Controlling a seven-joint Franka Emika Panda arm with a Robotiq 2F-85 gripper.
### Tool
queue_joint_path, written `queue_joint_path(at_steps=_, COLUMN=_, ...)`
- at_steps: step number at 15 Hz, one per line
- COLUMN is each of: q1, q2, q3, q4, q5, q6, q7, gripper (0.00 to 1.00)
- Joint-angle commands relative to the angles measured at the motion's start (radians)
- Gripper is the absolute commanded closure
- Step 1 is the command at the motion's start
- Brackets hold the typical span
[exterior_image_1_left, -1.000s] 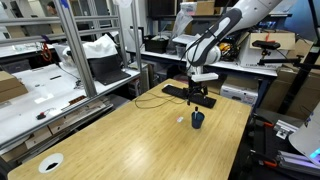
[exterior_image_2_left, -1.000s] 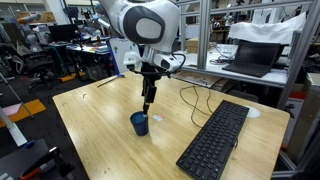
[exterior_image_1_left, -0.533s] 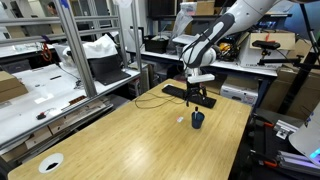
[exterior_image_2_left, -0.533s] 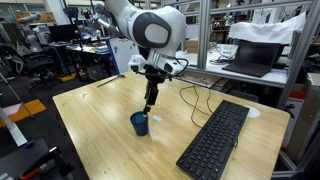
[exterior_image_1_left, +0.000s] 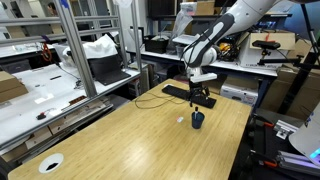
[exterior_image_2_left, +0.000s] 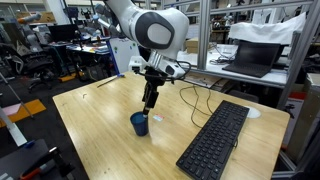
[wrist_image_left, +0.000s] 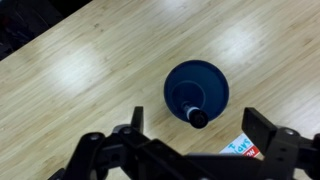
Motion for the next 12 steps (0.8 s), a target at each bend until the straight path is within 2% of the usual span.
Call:
queue_joint_path(at_steps=1, q1=-0.012, q2=0.007, q3=0.013, q4=0.011, q5=0.002, q6=-0.026, q7=-0.062, gripper=0.00)
queue_joint_path(at_steps=6, q1=-0.019, q2=0.022, q3=0.024, q4=0.005, q5=0.013, q6=-0.005, q7=-0.145, gripper=0.00)
queue_joint_path(at_steps=12, q1=-0.019, q2=0.056, q3=0.031, q4=0.014, q5=0.019, q6=0.001, q7=-0.187, gripper=0.00)
